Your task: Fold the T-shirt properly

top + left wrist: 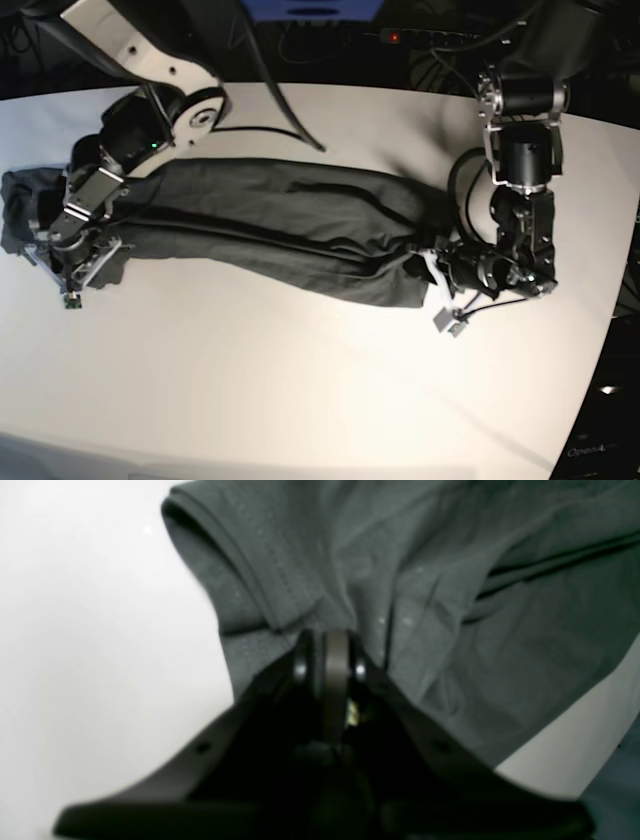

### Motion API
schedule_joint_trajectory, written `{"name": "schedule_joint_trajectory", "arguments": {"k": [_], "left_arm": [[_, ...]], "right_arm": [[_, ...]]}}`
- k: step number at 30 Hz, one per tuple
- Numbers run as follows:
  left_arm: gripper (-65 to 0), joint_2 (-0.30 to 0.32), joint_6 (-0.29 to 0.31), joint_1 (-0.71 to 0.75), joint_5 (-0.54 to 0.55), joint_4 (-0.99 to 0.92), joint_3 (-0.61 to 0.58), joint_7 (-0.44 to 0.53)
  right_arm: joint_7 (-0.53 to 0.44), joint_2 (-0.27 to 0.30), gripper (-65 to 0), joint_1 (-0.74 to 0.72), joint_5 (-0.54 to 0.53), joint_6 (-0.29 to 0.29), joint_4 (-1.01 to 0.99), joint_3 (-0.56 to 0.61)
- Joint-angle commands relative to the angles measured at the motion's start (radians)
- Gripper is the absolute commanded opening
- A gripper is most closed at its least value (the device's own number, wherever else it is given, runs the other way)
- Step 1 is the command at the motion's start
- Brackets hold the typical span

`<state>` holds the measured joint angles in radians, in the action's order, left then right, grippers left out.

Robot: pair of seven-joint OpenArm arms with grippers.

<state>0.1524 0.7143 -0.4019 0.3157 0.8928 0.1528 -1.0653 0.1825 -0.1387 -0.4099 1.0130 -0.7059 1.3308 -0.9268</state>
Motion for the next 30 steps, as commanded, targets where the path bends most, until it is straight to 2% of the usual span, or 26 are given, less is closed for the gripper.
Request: {"name": "schedule_joint_trajectory", "arguments": {"k": [1,4,8,23,26,30], "left_arm": [[-60.9,-0.001,-0.016,0.027,-0.102,-0.017,-0.009,-0.105],[-60.9,-0.001,-0.016,0.025,-0.102,-0.017,-0.009,-0.105],[-60.9,-0.001,-0.016,0.024,-0.102,-0.017,-0.009,-0.105],[-60.9,-0.001,-0.016,0.022,-0.102,-0.017,-0.009,-0.103],[-60.9,-0.001,-0.016,0.021,-0.102,-0.017,-0.009,-0.103],[-60.9,-0.001,-0.016,0.021,-0.102,-0.017,-0.009,-0.103]], "right_arm": [[-0.053,0.003,-64.0,-0.013,-0.007,0.008,0.042,0.008],[-0.131,-0.018,-64.0,0.022,-0.009,0.008,0.095,0.007],[-0.171,-0.018,-64.1,0.049,-0.038,0.008,0.128,-0.001],[-0.174,0.006,-64.1,0.305,-0.306,0.008,0.398,0.004],[-0.169,0.006,-64.1,0.346,-0.333,0.008,0.421,-0.002],[-0.174,0.006,-64.1,0.415,-0.418,0.008,0.433,-0.038]]}}
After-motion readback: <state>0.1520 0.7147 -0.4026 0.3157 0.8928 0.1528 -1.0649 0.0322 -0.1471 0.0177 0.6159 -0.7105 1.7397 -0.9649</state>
